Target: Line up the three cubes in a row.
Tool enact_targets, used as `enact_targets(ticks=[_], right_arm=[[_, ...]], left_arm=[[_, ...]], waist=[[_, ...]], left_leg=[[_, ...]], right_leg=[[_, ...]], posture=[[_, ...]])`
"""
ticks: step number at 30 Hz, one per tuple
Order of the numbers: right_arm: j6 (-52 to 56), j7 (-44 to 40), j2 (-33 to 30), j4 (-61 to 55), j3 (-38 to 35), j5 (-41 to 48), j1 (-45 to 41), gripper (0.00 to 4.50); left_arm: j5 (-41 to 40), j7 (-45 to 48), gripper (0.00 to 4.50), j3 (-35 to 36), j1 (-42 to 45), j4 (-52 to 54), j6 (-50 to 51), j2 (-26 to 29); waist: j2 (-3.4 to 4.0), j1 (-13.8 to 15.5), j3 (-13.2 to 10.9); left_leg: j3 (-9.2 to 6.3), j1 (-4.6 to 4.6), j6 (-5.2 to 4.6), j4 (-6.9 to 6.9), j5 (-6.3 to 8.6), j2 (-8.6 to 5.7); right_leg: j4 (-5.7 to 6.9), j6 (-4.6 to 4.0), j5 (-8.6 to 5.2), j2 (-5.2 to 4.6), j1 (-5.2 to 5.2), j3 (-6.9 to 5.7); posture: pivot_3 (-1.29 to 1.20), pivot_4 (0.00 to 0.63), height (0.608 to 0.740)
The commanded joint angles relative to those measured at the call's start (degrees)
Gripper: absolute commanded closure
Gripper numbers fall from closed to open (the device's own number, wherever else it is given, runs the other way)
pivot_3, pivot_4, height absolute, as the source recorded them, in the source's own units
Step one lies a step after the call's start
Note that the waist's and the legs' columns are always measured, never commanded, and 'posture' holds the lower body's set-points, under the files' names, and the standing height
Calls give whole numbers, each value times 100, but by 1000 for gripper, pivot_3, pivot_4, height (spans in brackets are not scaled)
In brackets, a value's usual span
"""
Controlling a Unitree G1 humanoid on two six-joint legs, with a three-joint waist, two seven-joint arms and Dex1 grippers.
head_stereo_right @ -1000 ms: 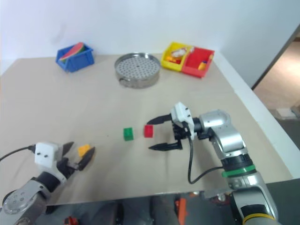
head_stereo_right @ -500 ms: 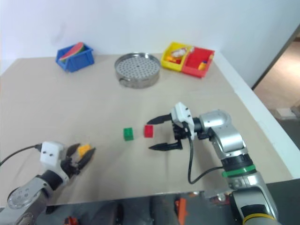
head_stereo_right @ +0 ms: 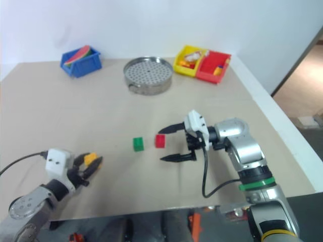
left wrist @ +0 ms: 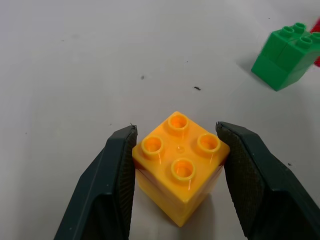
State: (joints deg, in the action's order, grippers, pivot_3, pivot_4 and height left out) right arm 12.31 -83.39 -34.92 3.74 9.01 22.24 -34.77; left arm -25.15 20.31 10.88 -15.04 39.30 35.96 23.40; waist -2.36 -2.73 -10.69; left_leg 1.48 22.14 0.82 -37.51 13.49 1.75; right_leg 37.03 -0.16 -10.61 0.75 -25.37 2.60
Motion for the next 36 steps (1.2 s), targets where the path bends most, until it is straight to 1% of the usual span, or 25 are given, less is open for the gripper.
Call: enact_targets(ticks=[1, 5, 11, 17, 24, 29, 32, 36], right_arm=[[-41, 0, -36, -55, -46, 10, -98, 0], [-47, 10, -24, -40, -41, -6, -112, 0], [-20, 63, -31, -66, -61, 1, -102, 0], [12, 92, -62, -118, -56, 8, -76, 0], [109, 150, -41, -131, -67, 35, -142, 0], [449, 372, 64, -245, -207, 271, -205, 0], [431, 562, 155, -226, -299, 317, -237, 0], [340, 634, 165, -204, -288, 303, -217, 0]], left_arm=[[-53, 278, 2559, 36, 177, -102, -125, 221], [-23, 505, 2559, 74, 385, -365, -252, 387], [89, 834, 2559, -67, 779, -766, -497, 583], [202, 1095, 2559, -255, 1113, -1033, -691, 666], [263, 1476, 2559, -473, 1706, -1523, -859, 771], [300, 1767, 2559, -581, 2036, -1881, -977, 849], [383, 1863, 2559, -685, 2353, -2225, -1063, 847], [462, 1971, 2559, -796, 2554, -2494, -1151, 782]], waist=[[1, -1, 0], [1, -1, 0], [0, 1, 0], [0, 2, 0], [0, 6, 0], [0, 7, 0], [0, 12, 0], [0, 13, 0]], left_leg=[[-1, 0, 0, 0, 0, 0], [0, 1, 0, 1, 0, 1], [1, 2, 0, 1, 0, 0], [2, 3, 0, 2, 0, 1], [4, 2, 0, 1, 0, 0], [3, 4, 0, 3, 0, 1], [2, 5, 0, 2, 0, 1], [3, 5, 0, 1, 0, 0]], right_leg=[[0, 0, 0, 1, 0, -1], [0, 0, 0, 0, -1, 0], [0, 0, 0, -2, -1, 0], [0, 0, 0, -1, -1, 1], [0, 4, 2, -1, 0, 3], [0, 9, 5, 0, 0, 2], [0, 20, 12, 0, -1, 1], [0, 20, 12, -1, 1, 2]], posture=[[0, 150, 740], [0, 150, 740], [0, 150, 740], [0, 150, 740], [0, 150, 740], [0, 150, 740], [0, 150, 740], [0, 150, 740]])
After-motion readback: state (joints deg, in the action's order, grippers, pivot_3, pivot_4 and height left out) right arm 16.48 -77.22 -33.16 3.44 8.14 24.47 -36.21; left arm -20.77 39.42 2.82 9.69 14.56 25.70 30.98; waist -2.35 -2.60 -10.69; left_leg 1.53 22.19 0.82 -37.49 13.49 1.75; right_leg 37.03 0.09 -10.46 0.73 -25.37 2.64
